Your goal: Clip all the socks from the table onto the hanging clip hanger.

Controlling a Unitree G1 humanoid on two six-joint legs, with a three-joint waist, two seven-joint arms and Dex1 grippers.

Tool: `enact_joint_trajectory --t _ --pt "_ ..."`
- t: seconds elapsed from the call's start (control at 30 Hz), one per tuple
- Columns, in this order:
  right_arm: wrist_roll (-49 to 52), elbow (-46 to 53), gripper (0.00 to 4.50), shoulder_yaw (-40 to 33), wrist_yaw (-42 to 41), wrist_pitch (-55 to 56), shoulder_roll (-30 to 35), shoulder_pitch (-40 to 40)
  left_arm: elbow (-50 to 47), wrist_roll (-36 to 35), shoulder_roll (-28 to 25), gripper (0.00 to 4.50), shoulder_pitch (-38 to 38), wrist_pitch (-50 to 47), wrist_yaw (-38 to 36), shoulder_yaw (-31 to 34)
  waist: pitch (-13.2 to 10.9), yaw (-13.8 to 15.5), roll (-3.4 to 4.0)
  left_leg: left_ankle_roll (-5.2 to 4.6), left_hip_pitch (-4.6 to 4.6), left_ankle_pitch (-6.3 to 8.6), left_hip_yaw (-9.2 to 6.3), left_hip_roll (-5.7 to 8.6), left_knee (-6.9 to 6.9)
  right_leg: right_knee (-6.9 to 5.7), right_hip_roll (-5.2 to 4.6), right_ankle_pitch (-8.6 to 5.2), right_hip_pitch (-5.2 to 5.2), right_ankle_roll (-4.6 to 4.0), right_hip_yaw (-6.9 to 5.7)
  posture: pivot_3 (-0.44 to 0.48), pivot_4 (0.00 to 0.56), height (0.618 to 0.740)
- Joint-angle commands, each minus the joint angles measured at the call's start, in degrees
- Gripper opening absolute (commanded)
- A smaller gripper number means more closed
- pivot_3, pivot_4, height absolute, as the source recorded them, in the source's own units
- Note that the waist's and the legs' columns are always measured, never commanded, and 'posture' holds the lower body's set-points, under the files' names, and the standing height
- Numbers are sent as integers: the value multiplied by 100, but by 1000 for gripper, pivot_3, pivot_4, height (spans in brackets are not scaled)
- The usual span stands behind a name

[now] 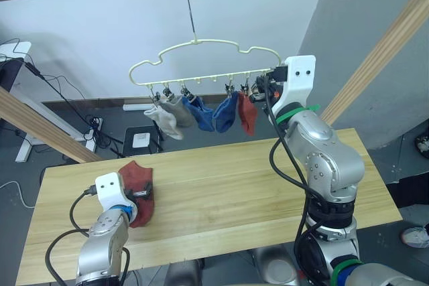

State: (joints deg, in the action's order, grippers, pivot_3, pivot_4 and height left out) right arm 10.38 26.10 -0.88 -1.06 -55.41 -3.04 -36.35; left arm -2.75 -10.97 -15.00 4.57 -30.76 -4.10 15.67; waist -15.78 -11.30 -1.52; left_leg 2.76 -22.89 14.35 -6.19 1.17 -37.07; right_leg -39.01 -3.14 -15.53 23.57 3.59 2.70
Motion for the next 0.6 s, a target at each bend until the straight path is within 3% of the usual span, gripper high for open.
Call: enact_joint_trajectory --t 0.03,0.37,0.5,0.6 --pt "122 246 0 81 -40 133 -56 -26 56 158 -4 4073 148 -106 52 -89 1 -1 1 0 1 0 0 0 0 0 0 0 0 0 0 -274 232 740" --pt "124 277 0 104 -46 121 -71 3 54 187 -39 1270 196 -13 -4 -105 1 -13 1 0 2 0 1 -1 1 -1 1 0 0 -1 0 -275 230 740" --pt "121 279 0 112 -44 126 -76 9 76 218 -113 393 239 135 -181 -198 1 -14 2 0 2 0 0 -2 2 -1 1 0 0 -1 -1 -276 230 740" --pt "116 281 0 112 -39 127 -74 10 127 230 -183 18 294 319 -373 -287 1 -13 1 0 1 0 -1 -4 2 1 0 0 1 -1 0 -276 230 740"
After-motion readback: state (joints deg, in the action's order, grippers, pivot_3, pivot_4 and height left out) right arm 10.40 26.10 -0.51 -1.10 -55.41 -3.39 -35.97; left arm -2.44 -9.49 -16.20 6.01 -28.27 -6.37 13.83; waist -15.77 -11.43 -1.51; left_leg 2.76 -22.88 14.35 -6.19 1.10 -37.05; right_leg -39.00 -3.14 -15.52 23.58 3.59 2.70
